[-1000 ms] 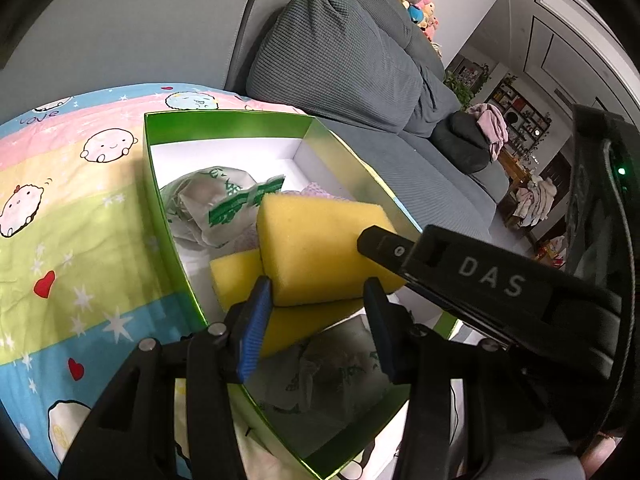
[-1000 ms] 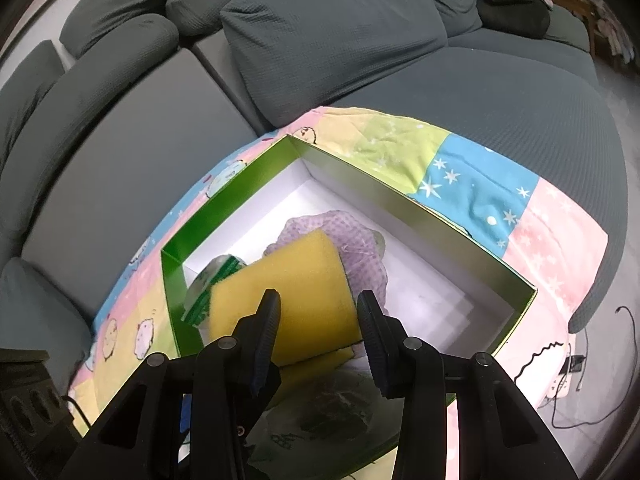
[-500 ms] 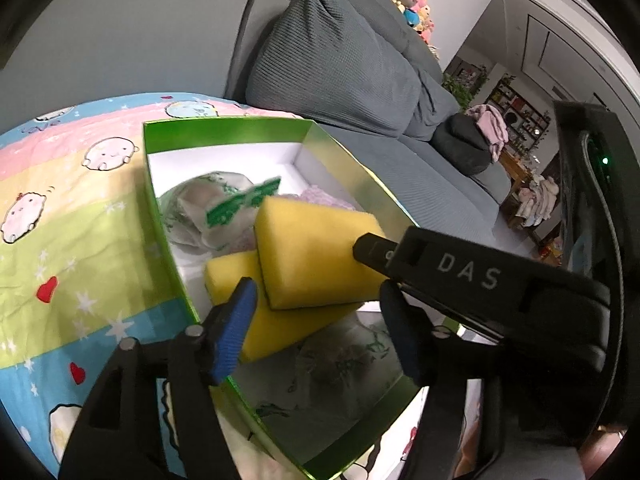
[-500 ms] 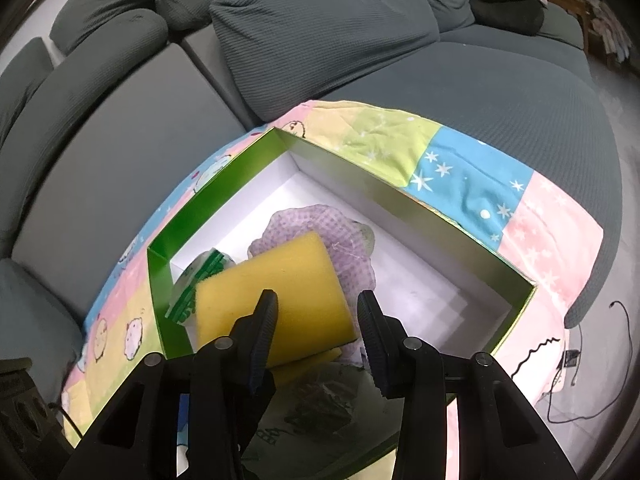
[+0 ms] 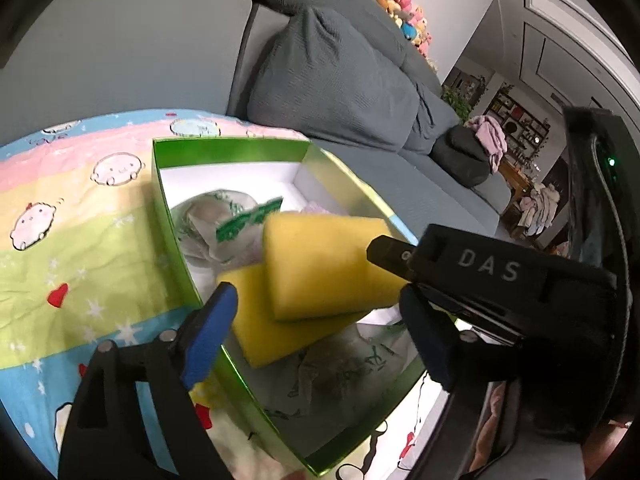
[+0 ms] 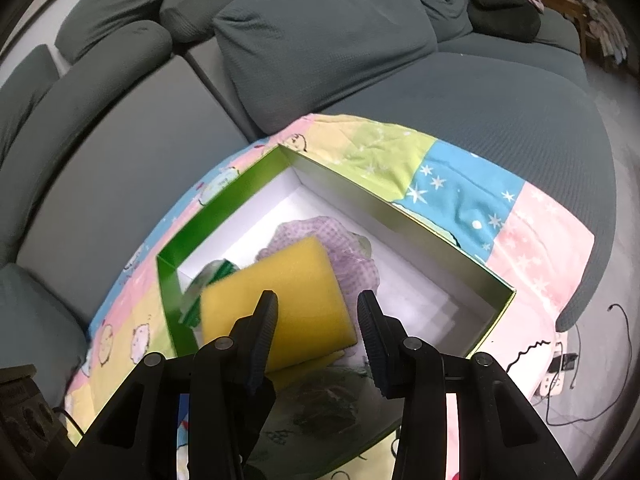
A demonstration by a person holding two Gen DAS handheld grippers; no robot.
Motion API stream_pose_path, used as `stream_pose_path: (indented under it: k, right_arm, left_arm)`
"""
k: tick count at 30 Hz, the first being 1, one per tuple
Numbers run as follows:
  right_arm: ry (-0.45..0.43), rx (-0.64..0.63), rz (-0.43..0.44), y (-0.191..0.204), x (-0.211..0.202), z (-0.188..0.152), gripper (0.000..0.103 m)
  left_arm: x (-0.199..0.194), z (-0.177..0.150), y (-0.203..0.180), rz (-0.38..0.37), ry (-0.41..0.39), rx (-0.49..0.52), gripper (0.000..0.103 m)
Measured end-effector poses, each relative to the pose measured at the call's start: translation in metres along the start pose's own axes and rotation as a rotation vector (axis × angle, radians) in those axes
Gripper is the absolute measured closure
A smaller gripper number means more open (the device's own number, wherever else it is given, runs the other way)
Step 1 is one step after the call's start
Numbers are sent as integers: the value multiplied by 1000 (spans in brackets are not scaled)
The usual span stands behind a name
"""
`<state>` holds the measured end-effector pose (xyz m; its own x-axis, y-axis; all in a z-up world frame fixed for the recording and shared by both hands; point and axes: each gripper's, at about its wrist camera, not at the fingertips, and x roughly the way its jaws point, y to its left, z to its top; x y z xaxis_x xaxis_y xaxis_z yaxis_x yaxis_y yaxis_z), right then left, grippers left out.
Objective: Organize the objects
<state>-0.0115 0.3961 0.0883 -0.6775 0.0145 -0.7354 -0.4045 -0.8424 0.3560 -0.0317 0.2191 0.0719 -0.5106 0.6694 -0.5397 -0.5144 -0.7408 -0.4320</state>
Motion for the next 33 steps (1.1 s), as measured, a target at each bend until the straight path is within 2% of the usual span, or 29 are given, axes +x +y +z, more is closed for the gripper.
stream_pose_path:
  k: [2,5,7,10,13,15,17,20,27,31,33]
  right_arm:
    - [-14,-1,14,1,-7,0,59]
    - [-49,-4,7,3,-20,1,59]
    - [-72,-6,-7,4,-27,2,58]
    - [-79,-5,6,5,-32,4,43]
    - [-82,-13,30,9,-39,4,41]
    - [-88,-32,28,14,-44,3,31]
    - [-112,-69,15,20,-51,1,17]
    - [-144,-98,-4,27,-61,0,13]
    - [-185,-133,-80,33,-74,-2,12]
    - [-197,-111,-65,29,-74,1,12]
    - [-188,-110,-58,29,-72,2,12]
  left_arm:
    - [-5,1,-1,-8,-12,3,17]
    - [-18,4,-4,-8,-46,12,5]
    - [-26,6,-3,-17,-74,11,3]
    - [-33,9,2,-10,-78,-4,1]
    - [-36,10,5,7,-47,-9,1]
    - [-44,10,6,31,-83,-13,1]
    - [-52,10,5,34,-116,-4,1]
    - [-59,12,8,27,-110,-14,1]
    - [-64,12,15,11,-105,-23,1]
    - [-70,12,15,-22,-116,-22,1]
    - [-71,12,15,-12,-120,-23,1]
